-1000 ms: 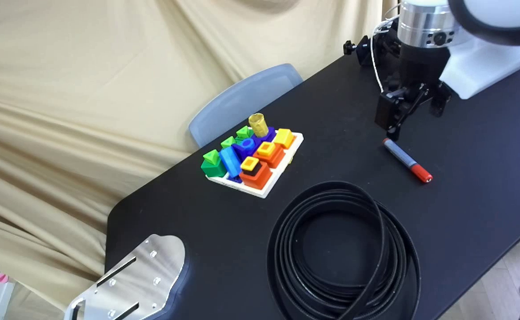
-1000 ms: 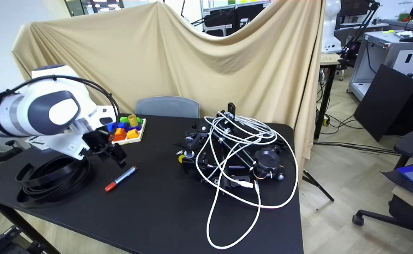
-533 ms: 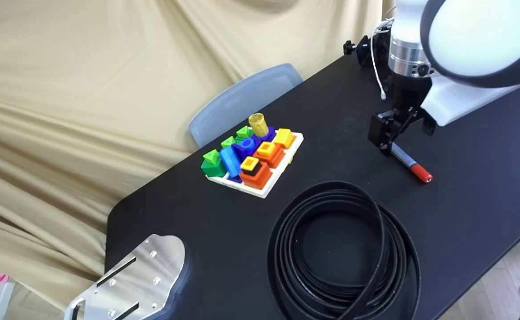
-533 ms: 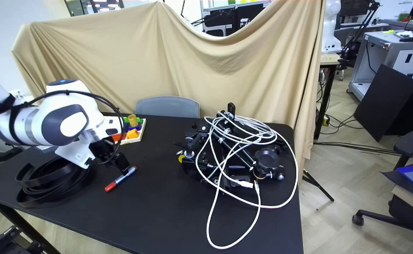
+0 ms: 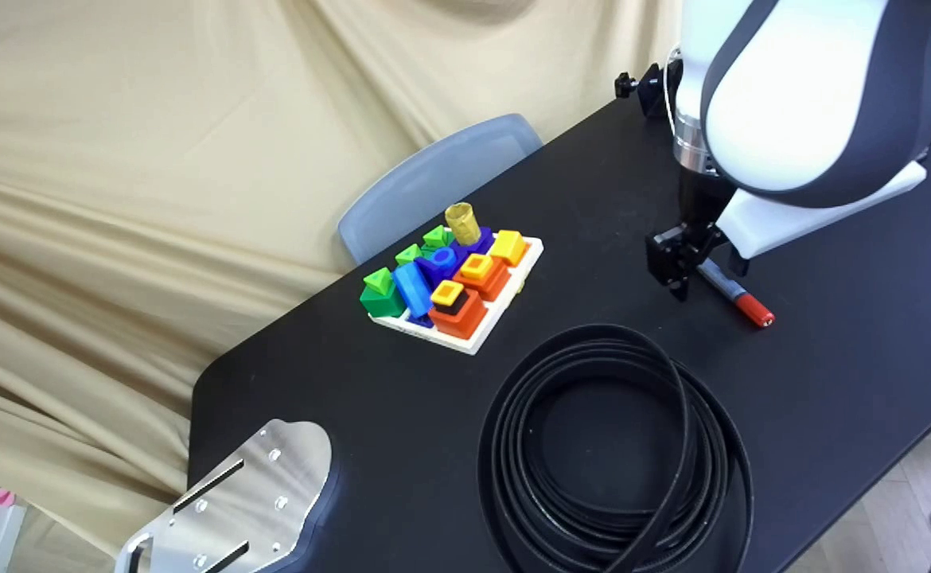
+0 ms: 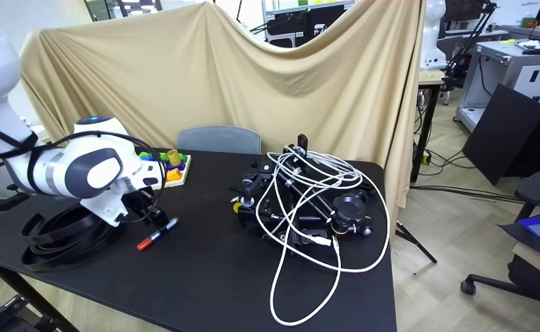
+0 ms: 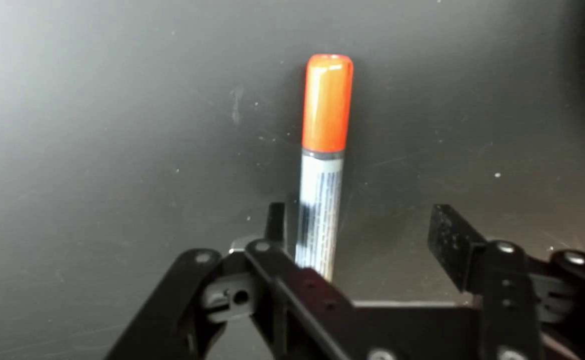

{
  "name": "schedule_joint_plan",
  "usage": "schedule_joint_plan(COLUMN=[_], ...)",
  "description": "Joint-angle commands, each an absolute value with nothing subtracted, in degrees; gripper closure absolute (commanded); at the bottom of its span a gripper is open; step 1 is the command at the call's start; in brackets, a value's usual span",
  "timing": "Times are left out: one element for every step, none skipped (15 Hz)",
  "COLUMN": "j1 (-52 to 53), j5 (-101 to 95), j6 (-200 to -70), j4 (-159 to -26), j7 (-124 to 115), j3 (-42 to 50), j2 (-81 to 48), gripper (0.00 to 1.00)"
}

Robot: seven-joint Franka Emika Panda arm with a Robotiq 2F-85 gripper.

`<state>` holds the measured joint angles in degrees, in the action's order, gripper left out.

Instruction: Move the red marker backwards

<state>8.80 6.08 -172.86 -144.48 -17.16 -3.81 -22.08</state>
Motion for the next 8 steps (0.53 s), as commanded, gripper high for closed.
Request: schedule_joint_plan(j1=[9.8,9.6,9.5,9.5,9.5,9.7,9.5,9.7], j5=[8.3,8.7,8.9,9.2,9.5,9.6,9.8,9.8], j6=[-173.4,-173.3,-173.3,-173.4,-173.4,-173.4,-173.5,-173.6], j4=[-142.8,-142.6,-142.6,-142.6,-142.8,-142.9,-143.1,-143.4], j7=[-18.3,-18.2,-18.2,-18.2,-18.2,-18.3,-18.2,-18.3], j3=[-3.3,-3.5,-3.5,-3.6,-3.6,-3.5,-3.6,-3.5], j2=[-23.9,-24.0,-24.1,-24.0,-23.8,-23.6,-23.2,-22.7], gripper=[0.55,0.63,0.69,0.75,0.83,0.89,0.95,0.99])
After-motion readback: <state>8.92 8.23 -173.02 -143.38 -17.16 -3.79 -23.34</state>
